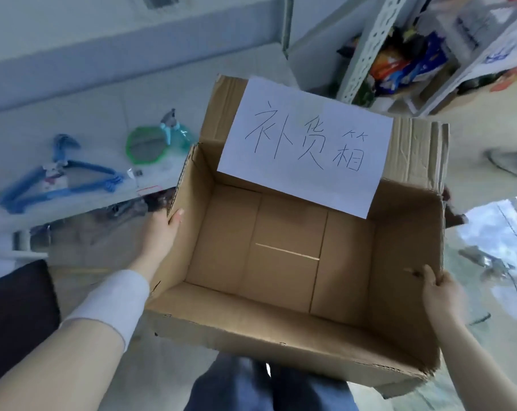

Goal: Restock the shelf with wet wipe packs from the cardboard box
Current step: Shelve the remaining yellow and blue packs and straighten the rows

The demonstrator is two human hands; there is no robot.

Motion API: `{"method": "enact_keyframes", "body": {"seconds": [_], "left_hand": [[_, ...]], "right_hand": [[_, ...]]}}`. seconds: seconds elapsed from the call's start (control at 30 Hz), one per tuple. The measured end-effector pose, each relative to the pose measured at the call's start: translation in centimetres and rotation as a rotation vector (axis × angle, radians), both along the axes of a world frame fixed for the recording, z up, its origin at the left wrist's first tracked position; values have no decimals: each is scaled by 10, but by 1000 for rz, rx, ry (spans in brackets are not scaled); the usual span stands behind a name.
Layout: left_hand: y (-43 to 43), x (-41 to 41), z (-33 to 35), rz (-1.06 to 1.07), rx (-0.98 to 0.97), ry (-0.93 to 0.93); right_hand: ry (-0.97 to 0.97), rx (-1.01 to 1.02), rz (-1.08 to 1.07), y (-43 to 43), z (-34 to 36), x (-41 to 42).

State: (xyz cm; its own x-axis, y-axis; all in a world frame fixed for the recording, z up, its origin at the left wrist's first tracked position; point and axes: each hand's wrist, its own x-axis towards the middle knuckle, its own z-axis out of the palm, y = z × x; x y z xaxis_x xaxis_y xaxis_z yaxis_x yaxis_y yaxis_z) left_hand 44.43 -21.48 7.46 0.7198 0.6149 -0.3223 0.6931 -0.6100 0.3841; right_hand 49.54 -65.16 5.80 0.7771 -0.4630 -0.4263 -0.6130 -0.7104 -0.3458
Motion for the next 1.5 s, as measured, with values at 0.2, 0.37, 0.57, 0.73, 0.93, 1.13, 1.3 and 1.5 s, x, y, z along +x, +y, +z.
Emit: {"method": "enact_keyframes", "body": {"seconds": [0.2, 0.37, 0.57, 0.73, 0.93, 1.13, 1.3, 1.5], "left_hand": [[92, -122, 4, 397, -128, -130], [134, -220, 18, 503, 140, -4], [157, -298, 17, 847, 114, 41], [158, -351, 18, 1114, 106, 31], [152, -415, 14, 1425, 112, 49], [163, -465, -6, 1697, 68, 22], [182, -488, -15, 1817, 57, 25], [209, -498, -25, 1977, 53, 20]], "right_hand": [[-90, -11, 337, 115, 28, 8], [-137, 16, 592, 228, 44, 23], [-148, 48, 906, 360, 48, 37], [-139, 125, 1179, 477, 49, 30], [-136, 77, 1492, 617, 33, -17], [-173, 105, 1753, 731, 13, -87], [-151, 165, 1889, 803, 10, -133], [-167, 170, 2016, 882, 5, -176]]}}
